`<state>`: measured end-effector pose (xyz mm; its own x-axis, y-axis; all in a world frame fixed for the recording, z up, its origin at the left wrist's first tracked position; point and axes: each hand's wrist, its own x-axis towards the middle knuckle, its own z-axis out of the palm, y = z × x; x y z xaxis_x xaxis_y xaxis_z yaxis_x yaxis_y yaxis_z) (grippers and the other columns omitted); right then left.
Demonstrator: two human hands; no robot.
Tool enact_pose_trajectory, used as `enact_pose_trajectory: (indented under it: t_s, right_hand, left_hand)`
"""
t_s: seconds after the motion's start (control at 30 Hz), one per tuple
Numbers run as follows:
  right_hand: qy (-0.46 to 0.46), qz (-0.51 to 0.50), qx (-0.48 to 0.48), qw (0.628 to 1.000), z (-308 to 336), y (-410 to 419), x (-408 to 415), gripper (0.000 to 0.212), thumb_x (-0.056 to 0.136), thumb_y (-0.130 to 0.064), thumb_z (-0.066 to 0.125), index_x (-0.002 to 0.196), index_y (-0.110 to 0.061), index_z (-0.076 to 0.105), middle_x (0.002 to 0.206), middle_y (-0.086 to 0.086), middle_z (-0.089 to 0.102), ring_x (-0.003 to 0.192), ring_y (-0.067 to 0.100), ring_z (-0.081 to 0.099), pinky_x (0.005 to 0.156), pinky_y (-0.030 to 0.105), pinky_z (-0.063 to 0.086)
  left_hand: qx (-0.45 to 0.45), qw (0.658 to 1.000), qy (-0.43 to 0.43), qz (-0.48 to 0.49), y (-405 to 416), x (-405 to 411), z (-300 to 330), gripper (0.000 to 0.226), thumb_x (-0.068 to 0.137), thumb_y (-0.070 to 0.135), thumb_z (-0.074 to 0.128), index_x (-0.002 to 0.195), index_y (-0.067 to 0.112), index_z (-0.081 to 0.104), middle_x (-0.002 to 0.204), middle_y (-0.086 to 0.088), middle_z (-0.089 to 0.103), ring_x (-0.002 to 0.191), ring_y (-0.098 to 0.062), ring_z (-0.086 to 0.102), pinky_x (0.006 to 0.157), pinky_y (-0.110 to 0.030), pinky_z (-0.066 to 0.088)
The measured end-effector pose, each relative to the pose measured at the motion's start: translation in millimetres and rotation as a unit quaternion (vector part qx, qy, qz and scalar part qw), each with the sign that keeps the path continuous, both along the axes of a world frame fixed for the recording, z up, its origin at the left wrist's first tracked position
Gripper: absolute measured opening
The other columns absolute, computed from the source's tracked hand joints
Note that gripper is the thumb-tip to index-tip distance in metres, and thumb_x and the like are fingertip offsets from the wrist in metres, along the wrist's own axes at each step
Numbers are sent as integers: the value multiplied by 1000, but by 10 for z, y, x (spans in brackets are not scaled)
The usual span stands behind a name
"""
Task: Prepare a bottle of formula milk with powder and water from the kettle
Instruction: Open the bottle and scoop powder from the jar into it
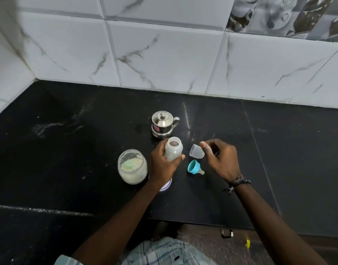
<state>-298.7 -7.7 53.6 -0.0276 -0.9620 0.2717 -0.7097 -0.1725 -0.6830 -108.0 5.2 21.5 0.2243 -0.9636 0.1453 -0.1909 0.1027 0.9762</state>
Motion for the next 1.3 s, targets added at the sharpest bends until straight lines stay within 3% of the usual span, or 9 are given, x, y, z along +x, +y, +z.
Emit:
enact_pose_trajectory:
  t_s: [0.13,0.27,0.47,0.6,0.8,0.9,1.03,1.17,1.3]
  right_hand:
    - [-67,3,-49,997,125,-78,134,45,100,-40,50,74,-7,65,63,4,65,55,20,60,51,44,49]
    - [-108,21,-49,993,250,-144,356,22,97,-21,59,82,-10,71,70,1,70,62,19,66,55,38,53]
    - [-116,86,29,989,427,-196,777,8,90,-11,68,83,-14,73,67,-10,66,56,0,56,54,16,46]
    - [-36,154,81,984,531,-202,1107,5,84,-17,73,81,-20,74,76,-4,72,69,7,66,65,22,53]
    - [138,226,121,957,553,-149,1724,14,78,-30,75,77,-16,74,81,4,73,71,18,65,61,23,45]
    - [249,225,141,931,503,-146,1981,31,75,-34,74,93,-9,68,99,14,68,97,36,63,74,34,49]
    - [350,215,111,905,577,-44,2130,32,84,-21,65,112,-9,61,115,18,61,111,39,54,84,42,49]
    - [336,235,80,909,714,22,2149,28,89,-10,55,116,-7,60,112,17,63,103,40,63,72,39,48]
    - [377,307,123,865,789,-22,2180,29,90,-11,55,117,-5,59,114,18,64,103,39,65,69,36,41]
  left_hand:
    - [-32,999,15,16,-54,16,208,54,65,4,87,109,23,61,100,20,64,91,7,63,77,-12,51]
    - [-74,996,37,38,-164,235,479,56,59,17,88,108,25,62,105,4,69,94,-12,67,79,-24,57]
    - [-91,992,64,52,-267,782,729,54,59,8,85,107,19,64,102,-1,71,90,-10,67,79,-28,57]
    - [-79,992,71,72,-281,1112,718,56,59,8,85,109,18,63,103,0,71,90,-11,67,79,-28,56]
    - [-53,991,64,102,-217,1373,593,60,60,1,88,113,15,63,106,-4,71,94,-16,68,81,-30,57]
    - [-48,991,58,110,-195,1430,520,59,61,0,87,111,18,63,107,-3,70,96,-17,68,81,-32,57]
    - [-43,991,50,118,-154,1468,474,56,61,0,87,109,17,64,104,-2,71,94,-14,68,80,-29,56]
    - [-44,989,50,132,-125,1549,443,57,62,-1,87,110,18,64,106,-2,71,97,-18,69,81,-29,57]
    - [-32,987,42,151,-116,1571,432,57,62,-1,86,113,14,64,106,-1,70,95,-11,68,78,-23,56]
